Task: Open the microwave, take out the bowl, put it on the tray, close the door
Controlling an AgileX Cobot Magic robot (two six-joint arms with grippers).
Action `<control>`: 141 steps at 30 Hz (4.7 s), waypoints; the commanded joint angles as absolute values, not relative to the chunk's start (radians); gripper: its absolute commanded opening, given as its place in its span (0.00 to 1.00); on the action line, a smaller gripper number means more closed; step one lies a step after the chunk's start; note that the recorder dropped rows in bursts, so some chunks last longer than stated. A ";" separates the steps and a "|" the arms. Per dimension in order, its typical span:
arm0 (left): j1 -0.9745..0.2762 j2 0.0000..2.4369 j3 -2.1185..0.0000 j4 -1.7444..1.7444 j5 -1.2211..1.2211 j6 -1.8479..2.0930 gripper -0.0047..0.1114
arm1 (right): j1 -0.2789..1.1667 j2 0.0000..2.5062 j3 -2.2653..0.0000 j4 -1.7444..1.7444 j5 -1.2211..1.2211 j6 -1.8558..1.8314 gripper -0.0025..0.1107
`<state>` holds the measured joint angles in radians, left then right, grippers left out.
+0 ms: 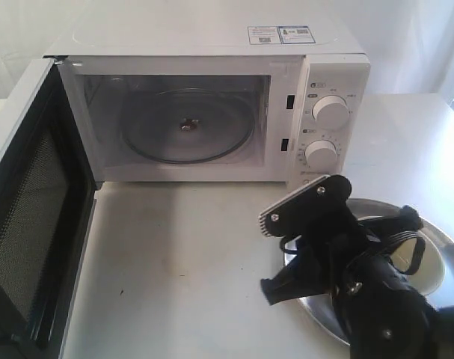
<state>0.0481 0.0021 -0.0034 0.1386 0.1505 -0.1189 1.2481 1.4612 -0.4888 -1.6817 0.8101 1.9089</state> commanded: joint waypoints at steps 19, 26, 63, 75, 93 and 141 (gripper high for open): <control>0.047 0.000 0.000 0.135 0.149 -0.125 0.04 | 1.495 1.277 -1.058 -1.744 0.288 1.315 0.02; 0.047 0.000 0.000 0.135 0.149 -0.125 0.04 | 1.468 1.585 -1.367 -1.744 0.333 1.262 0.02; 0.047 0.000 0.000 0.135 0.149 -0.125 0.04 | 1.411 2.057 -1.766 -1.562 0.754 0.592 0.02; 0.047 0.000 0.000 0.135 0.149 -0.125 0.04 | 1.191 2.045 -1.763 -1.292 1.221 0.315 0.02; 0.047 0.000 0.000 0.135 0.149 -0.125 0.04 | 1.249 1.890 -1.730 -1.065 1.221 0.412 0.02; 0.047 0.000 0.000 0.135 0.149 -0.125 0.04 | 1.774 1.111 -1.277 -0.979 0.791 0.650 0.02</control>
